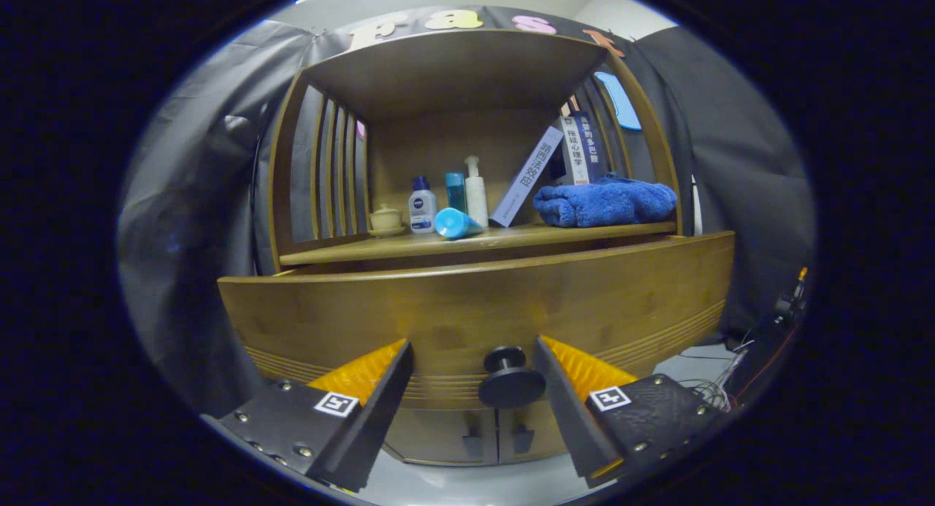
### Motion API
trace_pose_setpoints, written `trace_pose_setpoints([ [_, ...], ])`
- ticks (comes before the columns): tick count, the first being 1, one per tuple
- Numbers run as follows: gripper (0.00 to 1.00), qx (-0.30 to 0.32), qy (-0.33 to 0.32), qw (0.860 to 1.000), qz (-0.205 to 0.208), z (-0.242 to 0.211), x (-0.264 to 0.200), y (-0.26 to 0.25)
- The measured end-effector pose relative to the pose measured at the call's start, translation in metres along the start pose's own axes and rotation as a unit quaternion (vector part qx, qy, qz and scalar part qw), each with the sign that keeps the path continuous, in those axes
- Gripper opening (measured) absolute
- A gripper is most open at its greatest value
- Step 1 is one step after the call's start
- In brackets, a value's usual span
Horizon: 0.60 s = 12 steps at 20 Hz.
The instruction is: Pull open the drawer, take out the items inside it, and place them on the countertop above the cabinet.
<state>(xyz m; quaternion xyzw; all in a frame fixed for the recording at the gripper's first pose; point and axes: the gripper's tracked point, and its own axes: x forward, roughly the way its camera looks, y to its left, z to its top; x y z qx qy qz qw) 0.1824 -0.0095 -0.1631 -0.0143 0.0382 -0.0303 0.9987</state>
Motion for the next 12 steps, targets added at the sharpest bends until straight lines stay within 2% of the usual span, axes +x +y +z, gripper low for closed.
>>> trace_pose_setpoints([
  [5, 1.0, -0.03, -0.014, 0.999, -0.011, 0.0, 0.023, 0.003],
  [12, 1.0, -0.03, -0.034, 0.999, -0.011, 0.002, 0.057, 0.005],
])
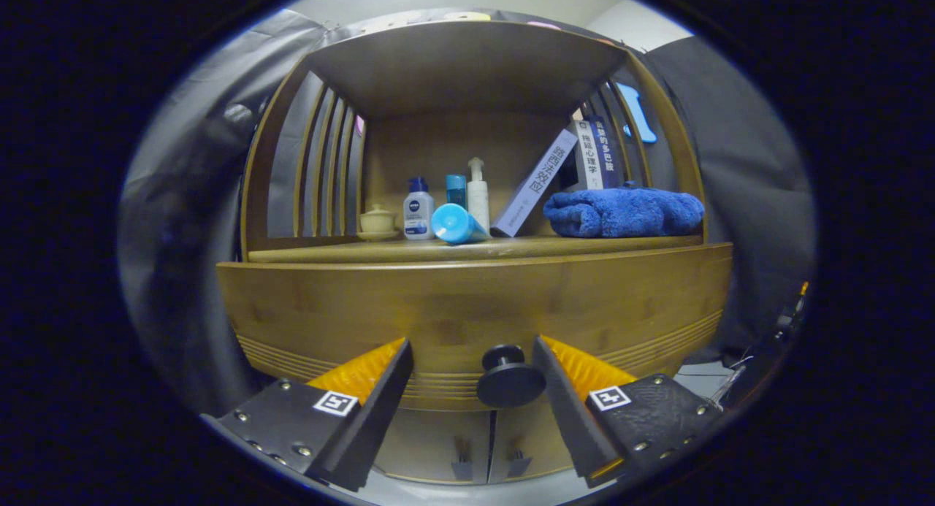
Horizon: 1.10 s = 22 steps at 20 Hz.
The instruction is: Pull open the drawer, take out the items inside it, and place them on the countertop above the cabinet.
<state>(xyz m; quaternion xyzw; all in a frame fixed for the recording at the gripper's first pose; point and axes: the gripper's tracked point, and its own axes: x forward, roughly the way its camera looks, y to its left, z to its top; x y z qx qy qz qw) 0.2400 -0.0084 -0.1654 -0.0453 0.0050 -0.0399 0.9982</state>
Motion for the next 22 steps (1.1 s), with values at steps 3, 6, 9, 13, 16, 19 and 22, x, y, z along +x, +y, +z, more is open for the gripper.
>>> trace_pose_setpoints([
  [3, 0.99, -0.026, -0.013, 1.0, 0.001, -0.002, 0.009, 0.001],
  [6, 0.99, -0.062, -0.02, 0.998, -0.001, -0.005, 0.026, 0.002],
  [9, 0.99, -0.04, -0.02, 0.999, -0.004, -0.002, 0.021, 0.003],
  [13, 1.0, 0.015, 0.018, 1.0, -0.002, -0.002, 0.015, 0.004],
  [16, 0.99, 0.012, 0.015, 1.0, -0.023, 0.024, -0.013, -0.01],
  [19, 0.99, 0.016, 0.007, 1.0, -0.024, 0.058, -0.049, -0.012],
  [22, 0.99, 0.023, 0.004, 0.999, -0.03, 0.101, -0.087, -0.021],
])
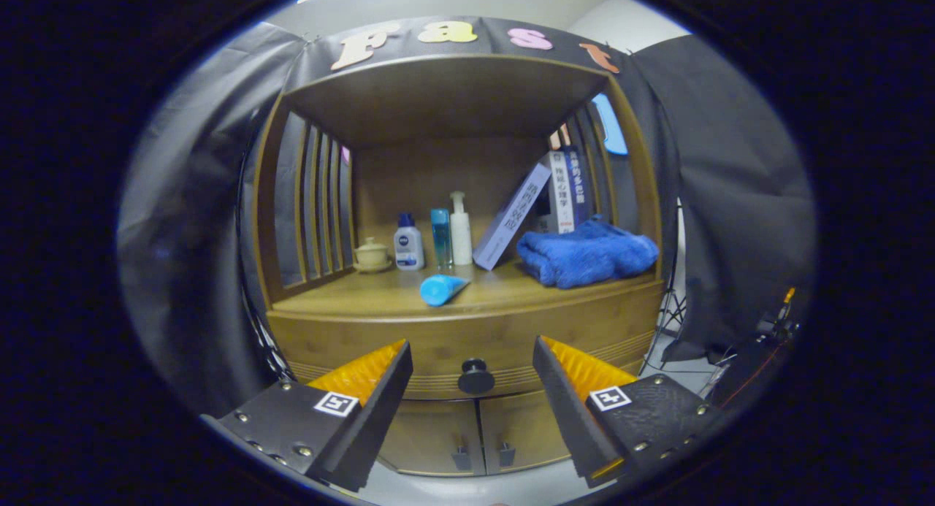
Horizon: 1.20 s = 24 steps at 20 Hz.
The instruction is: Pull open the drawer, take out the items inside it, and place them on the countertop above the cabinet.
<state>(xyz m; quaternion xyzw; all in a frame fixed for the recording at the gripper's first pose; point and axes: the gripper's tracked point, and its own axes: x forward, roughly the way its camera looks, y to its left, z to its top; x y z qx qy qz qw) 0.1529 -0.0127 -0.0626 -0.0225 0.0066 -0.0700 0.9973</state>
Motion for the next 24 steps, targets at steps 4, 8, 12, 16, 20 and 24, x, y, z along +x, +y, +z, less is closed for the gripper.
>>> trace_pose_setpoints([
  [4, 0.99, 0.001, -0.029, 0.999, 0.017, 0.068, -0.054, 0.003],
  [8, 0.99, -0.007, -0.045, 0.999, 0.02, 0.115, -0.102, 0.005],
  [12, 0.99, -0.02, -0.048, 0.998, 0.047, 0.148, -0.146, 0.015],
  [16, 0.99, -0.026, -0.036, 0.998, 0.05, 0.157, -0.174, 0.009],
  [20, 0.99, -0.026, -0.024, 0.999, 0.037, 0.149, -0.188, -0.006],
  [24, 0.99, -0.02, -0.031, 0.998, 0.048, 0.153, -0.188, -0.001],
])
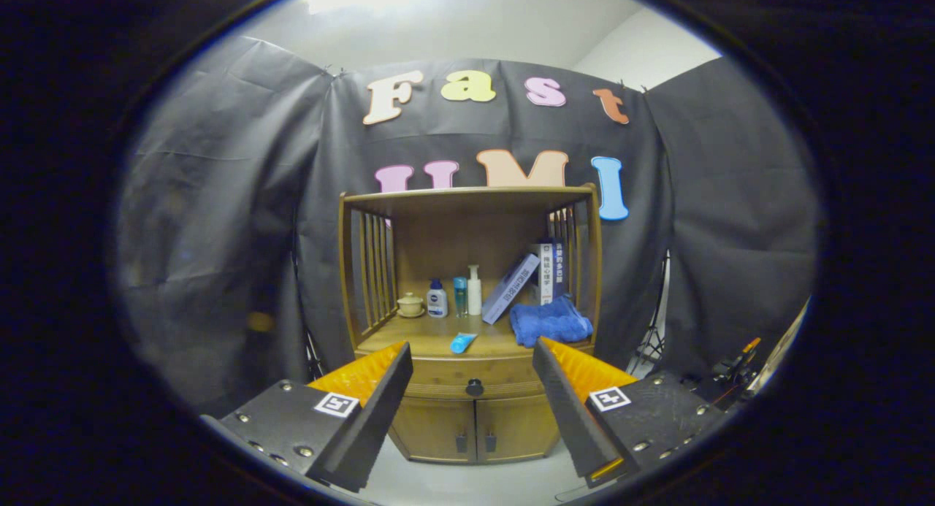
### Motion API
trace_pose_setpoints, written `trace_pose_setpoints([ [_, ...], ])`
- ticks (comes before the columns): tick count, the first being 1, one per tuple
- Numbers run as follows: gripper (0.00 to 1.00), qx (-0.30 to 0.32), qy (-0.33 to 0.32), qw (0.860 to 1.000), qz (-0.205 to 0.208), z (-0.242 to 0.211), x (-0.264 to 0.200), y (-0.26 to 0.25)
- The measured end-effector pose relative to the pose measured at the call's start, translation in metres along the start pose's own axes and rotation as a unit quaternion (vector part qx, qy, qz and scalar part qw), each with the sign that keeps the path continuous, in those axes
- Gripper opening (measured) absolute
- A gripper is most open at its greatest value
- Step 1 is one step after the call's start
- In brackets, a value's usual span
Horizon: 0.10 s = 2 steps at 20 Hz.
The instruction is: Pull open the drawer, take out the items inside it, and place them on the countertop above the cabinet.
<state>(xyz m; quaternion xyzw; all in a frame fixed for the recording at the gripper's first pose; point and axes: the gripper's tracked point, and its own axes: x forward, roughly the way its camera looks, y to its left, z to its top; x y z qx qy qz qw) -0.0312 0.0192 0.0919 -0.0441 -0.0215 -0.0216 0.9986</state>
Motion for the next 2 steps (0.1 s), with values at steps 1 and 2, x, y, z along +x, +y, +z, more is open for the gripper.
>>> trace_pose_setpoints([
  [1, 0.99, 0.002, -0.003, 1.0, 0.003, -0.0005, 0.001, 0.0017],
  [2, 0.99, 0.004, -0.005, 1.0, 0.007, -0.0003, 0.0021, 0.0047],
])
